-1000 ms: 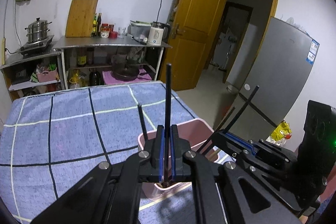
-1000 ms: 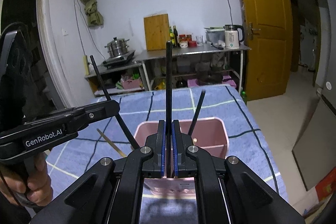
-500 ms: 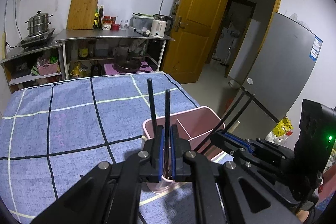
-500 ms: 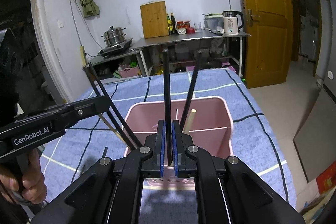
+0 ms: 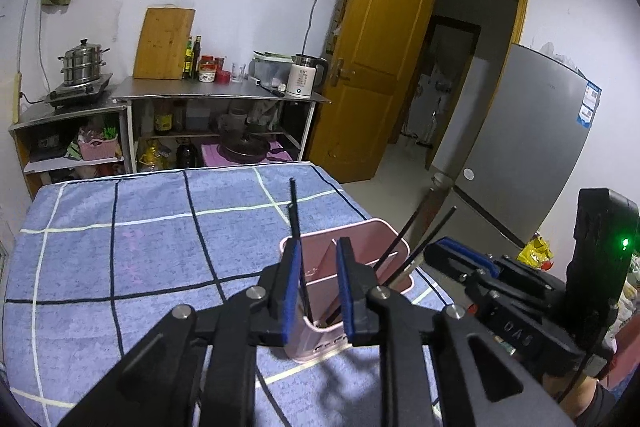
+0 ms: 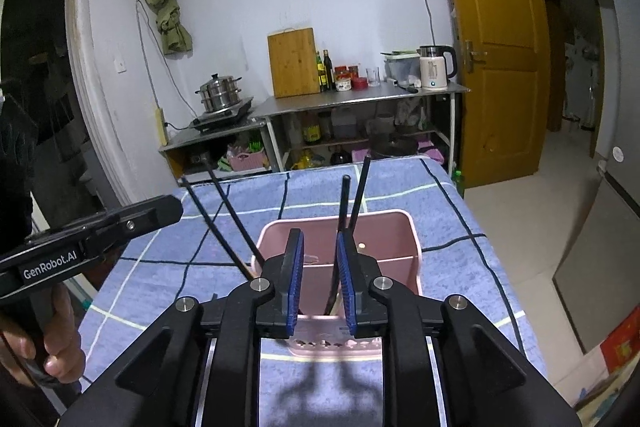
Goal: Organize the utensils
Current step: 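Lower both chopsticks into the holder and open both tools, then withdraw both tools from the holder toward the remaining chopsticks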
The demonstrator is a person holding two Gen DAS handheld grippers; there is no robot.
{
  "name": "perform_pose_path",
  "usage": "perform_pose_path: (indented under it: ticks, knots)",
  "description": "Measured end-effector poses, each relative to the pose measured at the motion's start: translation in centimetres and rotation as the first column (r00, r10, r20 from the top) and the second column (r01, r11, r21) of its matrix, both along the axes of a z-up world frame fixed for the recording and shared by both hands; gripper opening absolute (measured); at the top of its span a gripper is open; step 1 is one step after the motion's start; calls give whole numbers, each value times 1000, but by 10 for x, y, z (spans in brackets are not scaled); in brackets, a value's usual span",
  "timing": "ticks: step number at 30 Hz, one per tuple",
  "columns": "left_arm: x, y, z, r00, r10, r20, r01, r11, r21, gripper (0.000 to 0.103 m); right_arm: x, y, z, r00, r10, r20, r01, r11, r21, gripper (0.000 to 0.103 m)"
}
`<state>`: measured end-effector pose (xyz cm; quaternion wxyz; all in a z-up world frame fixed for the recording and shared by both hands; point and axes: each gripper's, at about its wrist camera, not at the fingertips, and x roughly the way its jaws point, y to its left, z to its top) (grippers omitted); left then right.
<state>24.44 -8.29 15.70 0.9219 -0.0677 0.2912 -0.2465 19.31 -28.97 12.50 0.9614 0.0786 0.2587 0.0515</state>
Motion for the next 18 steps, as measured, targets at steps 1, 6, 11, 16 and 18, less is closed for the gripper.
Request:
perform_pose_path:
  ticks: [1,6,11,16,18]
  knots:
    - [-4,3,1,1000,1,4,-1,1000,-1,19,-2,0,1,1000,1,3,-1,1000,1,18]
    - [-21,22,1,999,33,21,-33,999,-8,19,-20,6,9,999,0,32,0,1000,-8,18]
    - [-42,43,-6,997,70,41,-70,998,6,19,-34,15,8,999,27,41,-27,1000,-7,18]
    - [-63,62,-20,993,111,35,-111,994,17,19,-43,26,-3,997,74,15,-74,997,21,18]
    - [-70,71,-27,992,121,20,-121,993,12,19,-46,33,-10,996,95,0,-95,995,30,18]
